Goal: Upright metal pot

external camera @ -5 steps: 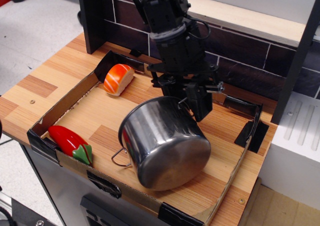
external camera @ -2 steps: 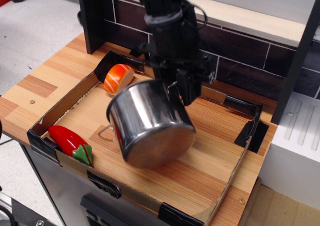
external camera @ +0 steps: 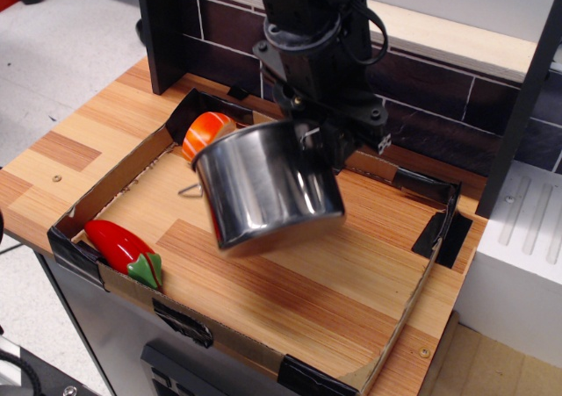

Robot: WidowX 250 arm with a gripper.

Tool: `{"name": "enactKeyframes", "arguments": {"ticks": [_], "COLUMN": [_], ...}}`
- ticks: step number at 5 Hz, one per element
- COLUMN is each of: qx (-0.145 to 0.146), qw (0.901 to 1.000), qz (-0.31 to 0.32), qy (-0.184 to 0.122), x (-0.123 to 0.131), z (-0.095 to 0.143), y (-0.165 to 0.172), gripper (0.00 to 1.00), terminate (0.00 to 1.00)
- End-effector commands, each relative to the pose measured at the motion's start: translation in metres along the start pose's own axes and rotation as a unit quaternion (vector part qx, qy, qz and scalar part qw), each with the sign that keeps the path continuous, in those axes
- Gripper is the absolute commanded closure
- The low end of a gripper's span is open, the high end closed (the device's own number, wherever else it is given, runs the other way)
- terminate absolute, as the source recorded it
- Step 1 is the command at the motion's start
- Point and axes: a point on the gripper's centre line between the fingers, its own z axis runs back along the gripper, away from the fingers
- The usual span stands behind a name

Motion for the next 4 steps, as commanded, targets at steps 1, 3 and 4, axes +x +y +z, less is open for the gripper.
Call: {"name": "enactKeyframes", "arguments": {"ticks": [1,3,4], "qx": [0.089,0.099,0.113], "qw": [0.9850,0.9758,0.9763], "qz": [-0.053,-0.051,-0.052], "qy": [-0.138,-0.189,-0.177], "x": [0.009,0.016,0.004], "z": [0.009,-0.009,-0.018], "y": [0.002,-0.006,-0.014], "gripper": [1.00,1.00,0.00], "terminate": [0.00,0.00,0.00]}}
